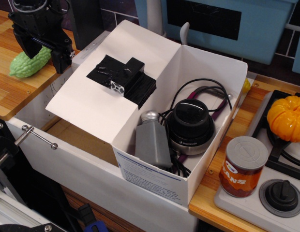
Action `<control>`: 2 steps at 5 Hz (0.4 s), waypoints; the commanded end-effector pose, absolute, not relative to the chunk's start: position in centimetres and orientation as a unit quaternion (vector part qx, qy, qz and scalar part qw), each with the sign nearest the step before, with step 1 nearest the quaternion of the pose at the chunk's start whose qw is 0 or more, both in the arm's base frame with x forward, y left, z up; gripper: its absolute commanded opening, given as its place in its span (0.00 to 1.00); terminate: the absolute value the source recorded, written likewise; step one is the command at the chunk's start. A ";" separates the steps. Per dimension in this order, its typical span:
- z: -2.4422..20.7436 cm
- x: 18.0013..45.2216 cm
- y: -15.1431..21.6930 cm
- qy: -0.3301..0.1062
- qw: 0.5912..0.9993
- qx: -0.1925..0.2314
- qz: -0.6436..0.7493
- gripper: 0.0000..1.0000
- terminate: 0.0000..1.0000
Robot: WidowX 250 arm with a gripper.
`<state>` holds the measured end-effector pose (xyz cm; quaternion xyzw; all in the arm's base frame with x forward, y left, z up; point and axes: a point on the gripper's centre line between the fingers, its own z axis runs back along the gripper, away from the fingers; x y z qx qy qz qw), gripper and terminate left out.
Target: Close white1fbox flap
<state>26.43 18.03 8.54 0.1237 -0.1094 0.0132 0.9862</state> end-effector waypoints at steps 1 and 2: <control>8.5 26.4 18.0 -0.109 0.986 0.124 0.013 1.00 0.00; 8.5 26.5 17.8 -0.120 0.987 0.111 0.007 1.00 0.00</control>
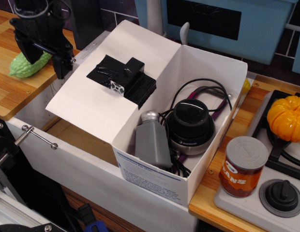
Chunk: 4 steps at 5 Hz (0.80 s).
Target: Close white1fbox flap
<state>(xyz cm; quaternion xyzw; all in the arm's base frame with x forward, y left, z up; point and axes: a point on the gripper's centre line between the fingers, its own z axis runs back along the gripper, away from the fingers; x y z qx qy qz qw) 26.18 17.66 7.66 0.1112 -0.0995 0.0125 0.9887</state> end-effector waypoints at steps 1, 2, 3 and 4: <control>8.1 26.8 17.5 -0.110 0.993 0.027 0.018 1.00 0.00; 8.9 27.3 16.2 -0.120 0.992 -0.020 0.022 1.00 0.00; 10.4 27.3 14.5 -0.127 0.991 -0.039 0.015 1.00 0.00; 12.4 27.2 13.1 -0.126 0.991 -0.037 0.015 1.00 0.00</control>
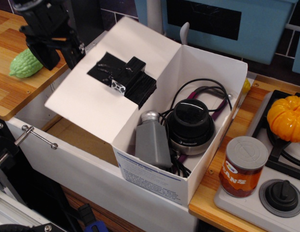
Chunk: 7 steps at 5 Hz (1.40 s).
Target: Close white1fbox flap
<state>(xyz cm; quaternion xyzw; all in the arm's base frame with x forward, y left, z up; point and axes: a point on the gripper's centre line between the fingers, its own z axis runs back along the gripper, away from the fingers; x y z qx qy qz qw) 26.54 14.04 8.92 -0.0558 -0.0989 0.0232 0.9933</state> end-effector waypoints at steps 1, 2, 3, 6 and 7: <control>14.1 27.1 11.3 -0.126 0.992 -0.023 0.019 1.00 0.00; 15.7 27.1 9.9 -0.122 0.992 0.024 0.017 1.00 0.00; 17.2 27.2 7.4 -0.120 0.990 0.066 0.021 1.00 0.00; 13.9 28.5 -0.1 -0.157 0.983 0.092 0.020 1.00 0.00; 12.7 28.8 -1.2 -0.152 0.986 0.068 0.015 1.00 0.00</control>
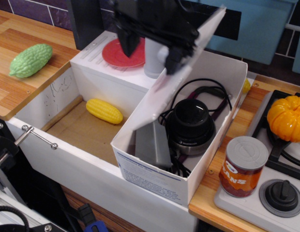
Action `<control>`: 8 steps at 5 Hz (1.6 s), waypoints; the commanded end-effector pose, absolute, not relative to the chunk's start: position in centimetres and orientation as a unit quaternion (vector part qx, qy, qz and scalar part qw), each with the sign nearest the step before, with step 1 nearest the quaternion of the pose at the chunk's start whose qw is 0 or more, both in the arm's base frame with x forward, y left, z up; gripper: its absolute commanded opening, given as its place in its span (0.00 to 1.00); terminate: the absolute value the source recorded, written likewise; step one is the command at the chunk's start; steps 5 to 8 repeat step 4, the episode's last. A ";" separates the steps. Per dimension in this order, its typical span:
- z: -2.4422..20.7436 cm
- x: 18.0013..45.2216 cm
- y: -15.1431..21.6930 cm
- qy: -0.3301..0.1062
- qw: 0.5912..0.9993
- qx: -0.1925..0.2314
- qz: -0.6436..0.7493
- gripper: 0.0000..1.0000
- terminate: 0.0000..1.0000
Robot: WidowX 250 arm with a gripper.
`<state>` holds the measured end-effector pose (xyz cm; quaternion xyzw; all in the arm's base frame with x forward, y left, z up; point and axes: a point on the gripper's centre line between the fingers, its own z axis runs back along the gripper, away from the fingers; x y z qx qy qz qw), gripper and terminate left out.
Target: Close white1fbox flap
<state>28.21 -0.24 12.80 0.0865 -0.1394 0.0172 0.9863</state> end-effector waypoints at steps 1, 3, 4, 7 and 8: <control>11.5 28.6 -3.1 -0.153 0.986 0.056 0.030 1.00 0.00; 8.3 28.3 -4.5 -0.156 0.987 0.003 0.047 1.00 0.00; 7.8 28.2 -4.5 -0.167 0.985 0.019 0.040 1.00 1.00; 7.8 28.2 -4.5 -0.167 0.985 0.019 0.040 1.00 1.00; 7.8 28.2 -4.5 -0.167 0.985 0.019 0.040 1.00 1.00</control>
